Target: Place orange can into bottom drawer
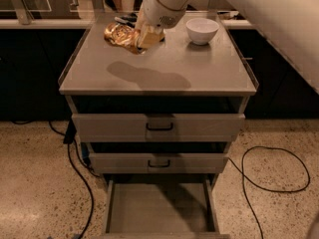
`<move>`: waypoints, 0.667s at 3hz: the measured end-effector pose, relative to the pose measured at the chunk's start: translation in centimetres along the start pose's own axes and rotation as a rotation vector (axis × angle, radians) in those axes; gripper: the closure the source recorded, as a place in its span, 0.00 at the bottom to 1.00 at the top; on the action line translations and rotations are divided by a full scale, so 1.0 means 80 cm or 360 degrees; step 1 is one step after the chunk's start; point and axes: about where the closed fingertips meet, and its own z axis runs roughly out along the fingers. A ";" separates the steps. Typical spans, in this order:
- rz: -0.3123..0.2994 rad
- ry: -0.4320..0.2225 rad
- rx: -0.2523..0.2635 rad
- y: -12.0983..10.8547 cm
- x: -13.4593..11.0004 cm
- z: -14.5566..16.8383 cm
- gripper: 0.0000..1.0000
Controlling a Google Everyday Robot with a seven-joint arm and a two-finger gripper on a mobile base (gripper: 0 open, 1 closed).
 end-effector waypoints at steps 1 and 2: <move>0.0037 0.0045 0.0034 0.024 0.004 -0.039 1.00; 0.0053 0.0060 0.0068 0.048 0.004 -0.075 1.00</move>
Offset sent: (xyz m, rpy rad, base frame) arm -0.1033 -0.0572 0.0417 0.0063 -0.0537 -0.0911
